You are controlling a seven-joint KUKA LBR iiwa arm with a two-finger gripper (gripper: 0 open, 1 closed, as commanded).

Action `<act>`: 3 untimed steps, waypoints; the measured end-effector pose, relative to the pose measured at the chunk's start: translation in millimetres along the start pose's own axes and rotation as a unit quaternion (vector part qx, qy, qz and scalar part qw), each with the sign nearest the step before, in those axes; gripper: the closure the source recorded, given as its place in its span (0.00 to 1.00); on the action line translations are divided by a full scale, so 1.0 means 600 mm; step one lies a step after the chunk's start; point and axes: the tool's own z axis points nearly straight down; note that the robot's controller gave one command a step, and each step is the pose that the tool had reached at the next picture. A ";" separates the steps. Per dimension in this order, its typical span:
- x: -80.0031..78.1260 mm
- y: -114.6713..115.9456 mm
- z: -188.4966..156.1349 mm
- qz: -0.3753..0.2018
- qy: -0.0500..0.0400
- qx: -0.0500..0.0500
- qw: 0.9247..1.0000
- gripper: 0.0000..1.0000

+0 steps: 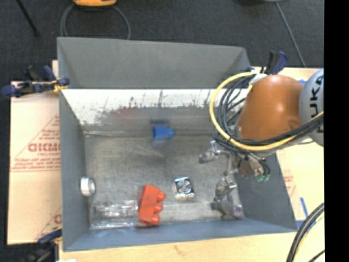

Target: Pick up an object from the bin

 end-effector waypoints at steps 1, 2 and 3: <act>-0.043 0.052 0.167 -0.058 0.003 -0.002 0.998 0.00; -0.045 0.049 0.161 -0.056 0.000 -0.001 0.998 1.00; -0.054 0.036 -0.016 -0.171 -0.003 0.001 0.985 1.00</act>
Offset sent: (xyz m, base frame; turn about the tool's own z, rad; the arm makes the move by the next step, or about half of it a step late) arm 0.0190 0.0348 -0.0967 -0.1176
